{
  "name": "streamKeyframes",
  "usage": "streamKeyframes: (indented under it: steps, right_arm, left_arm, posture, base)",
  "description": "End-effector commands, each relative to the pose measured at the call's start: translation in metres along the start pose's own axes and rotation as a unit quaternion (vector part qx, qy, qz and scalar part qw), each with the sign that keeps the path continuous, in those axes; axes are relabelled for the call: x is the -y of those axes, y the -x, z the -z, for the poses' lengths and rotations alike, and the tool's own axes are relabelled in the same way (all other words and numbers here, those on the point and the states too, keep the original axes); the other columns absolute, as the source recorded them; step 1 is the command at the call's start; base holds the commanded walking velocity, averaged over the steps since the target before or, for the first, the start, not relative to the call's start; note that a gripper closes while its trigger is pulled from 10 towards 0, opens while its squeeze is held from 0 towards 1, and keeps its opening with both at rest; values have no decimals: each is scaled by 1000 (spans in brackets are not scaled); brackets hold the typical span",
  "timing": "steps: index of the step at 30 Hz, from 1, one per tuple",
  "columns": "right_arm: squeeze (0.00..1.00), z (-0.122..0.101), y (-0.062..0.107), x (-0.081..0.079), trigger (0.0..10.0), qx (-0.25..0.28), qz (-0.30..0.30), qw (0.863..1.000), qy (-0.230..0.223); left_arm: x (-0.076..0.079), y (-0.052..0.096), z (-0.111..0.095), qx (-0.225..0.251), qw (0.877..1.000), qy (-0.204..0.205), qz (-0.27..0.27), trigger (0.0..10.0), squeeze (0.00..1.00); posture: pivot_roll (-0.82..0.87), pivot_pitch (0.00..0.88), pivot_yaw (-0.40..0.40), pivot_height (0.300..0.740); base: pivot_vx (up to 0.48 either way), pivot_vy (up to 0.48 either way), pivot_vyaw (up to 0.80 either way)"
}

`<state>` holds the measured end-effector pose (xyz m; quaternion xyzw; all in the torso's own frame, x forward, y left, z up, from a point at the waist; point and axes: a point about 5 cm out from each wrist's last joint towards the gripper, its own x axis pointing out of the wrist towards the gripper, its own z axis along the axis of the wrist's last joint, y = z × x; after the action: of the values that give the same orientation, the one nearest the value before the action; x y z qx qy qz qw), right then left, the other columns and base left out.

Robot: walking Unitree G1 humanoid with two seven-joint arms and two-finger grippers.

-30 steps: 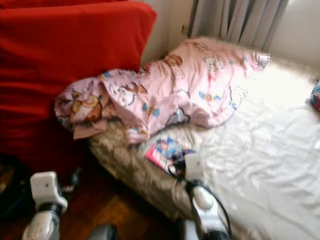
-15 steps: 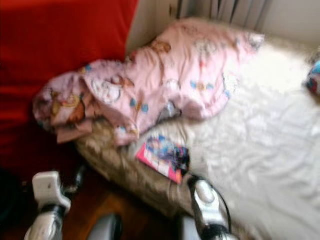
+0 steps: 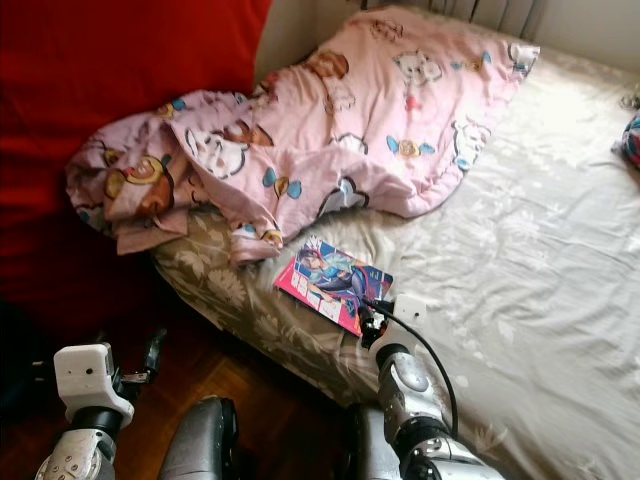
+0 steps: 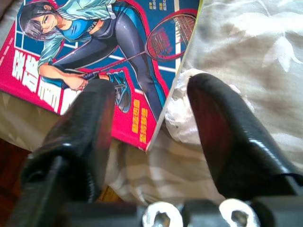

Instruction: Clean up the room

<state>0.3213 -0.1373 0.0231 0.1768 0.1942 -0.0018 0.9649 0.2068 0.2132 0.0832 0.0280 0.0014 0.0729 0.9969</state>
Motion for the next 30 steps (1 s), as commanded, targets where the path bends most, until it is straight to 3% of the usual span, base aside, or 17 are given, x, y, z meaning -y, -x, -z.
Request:
streamKeyframes:
  steps: [1, 5, 11, 12, 18, 30]
  right_arm:
    - [1000, 2, 0, 2, 10000, -9, 6, 1000, -5]
    - [1000, -1, 0, 8, 10000, -9, 26, 1000, 14]
    - [1000, -8, 1, 20, 10000, 7, 51, 999, 1]
    - [0, -11, 1, 23, 10000, 11, 60, 998, -1]
    - [0, -17, 1, 35, 10000, 22, 85, 996, -31]
    - [0, -13, -1, 26, 10000, 6, 59, 996, -67]
  left_arm:
    - [-3, 6, 0, -9, 1000, 1, -6, 10000, 0]
    - [-3, 11, 1, -14, 1000, -1, -7, 10000, 0]
    - [-3, 16, -2, -20, 1000, 0, -7, 10000, 0]
    - [-3, 17, -1, -22, 1000, 0, -6, 10000, 0]
    - [-3, 28, -1, -36, 999, -3, -2, 10000, 0]
    - [-9, 46, -7, -55, 998, -18, -7, 10000, 0]
  posture:
    - [183, 296, -55, 613]
    - [183, 323, -57, 613]
    - [176, 356, -51, 613]
    - [175, 366, -49, 613]
    - [170, 398, -43, 613]
    - [202, 460, -30, 613]
  base:
    - [0, 0, 0]
    - [0, 0, 0]
    - [0, 0, 0]
    - [0, 0, 0]
    - [0, 0, 0]
    - [0, 0, 0]
